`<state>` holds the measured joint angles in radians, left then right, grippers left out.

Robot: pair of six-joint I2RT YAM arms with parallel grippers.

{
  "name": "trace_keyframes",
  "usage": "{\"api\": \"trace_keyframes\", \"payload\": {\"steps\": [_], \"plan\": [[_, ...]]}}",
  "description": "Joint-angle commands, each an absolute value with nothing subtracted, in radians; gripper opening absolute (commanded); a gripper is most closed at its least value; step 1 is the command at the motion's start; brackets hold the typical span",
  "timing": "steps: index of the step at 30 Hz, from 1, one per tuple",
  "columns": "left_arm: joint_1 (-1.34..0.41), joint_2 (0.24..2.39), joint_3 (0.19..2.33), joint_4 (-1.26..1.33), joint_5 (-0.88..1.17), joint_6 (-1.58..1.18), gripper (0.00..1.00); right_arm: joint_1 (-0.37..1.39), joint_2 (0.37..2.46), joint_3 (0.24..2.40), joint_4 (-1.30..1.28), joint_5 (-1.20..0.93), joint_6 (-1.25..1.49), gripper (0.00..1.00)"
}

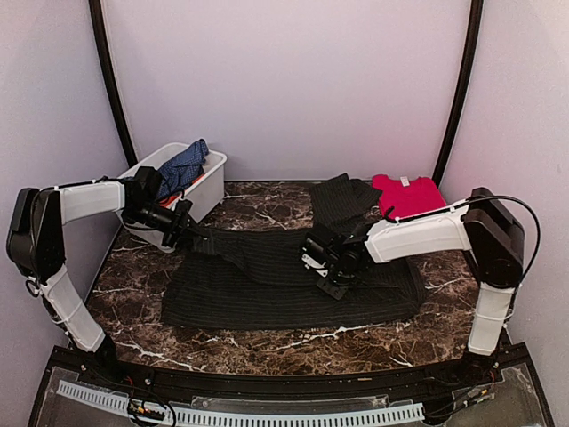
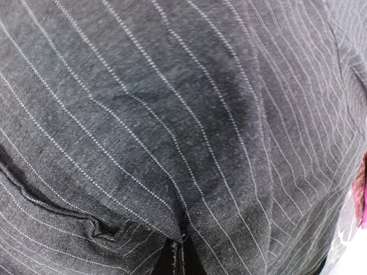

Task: Fold and stack the mixed laundry pile
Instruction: Adjust the 1/3-folded shirt at the center of the board.

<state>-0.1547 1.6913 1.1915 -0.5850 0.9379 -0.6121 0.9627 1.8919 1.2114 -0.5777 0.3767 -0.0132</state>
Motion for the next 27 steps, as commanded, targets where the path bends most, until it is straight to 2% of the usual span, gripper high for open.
{"api": "trace_keyframes", "payload": {"steps": [1, 11, 18, 27], "plan": [[-0.156, 1.689, 1.215, -0.601, 0.943, -0.601, 0.00, 0.971, 1.836, 1.239, -0.580, 0.405, -0.014, 0.00], [-0.156, 1.653, 1.244, -0.744, 0.851, -0.480, 0.00, 0.982, 1.677, 1.193, -0.617, 0.298, 0.000, 0.00], [-0.149, 1.622, 1.173, -0.806, 0.692, -0.385, 0.00, 1.043, 1.729, 1.146, -0.626, 0.208, 0.035, 0.00], [-0.146, 1.704, 1.090, -0.744, 0.560, -0.355, 0.00, 1.063, 1.796, 1.128, -0.630, 0.185, 0.059, 0.00]]}}
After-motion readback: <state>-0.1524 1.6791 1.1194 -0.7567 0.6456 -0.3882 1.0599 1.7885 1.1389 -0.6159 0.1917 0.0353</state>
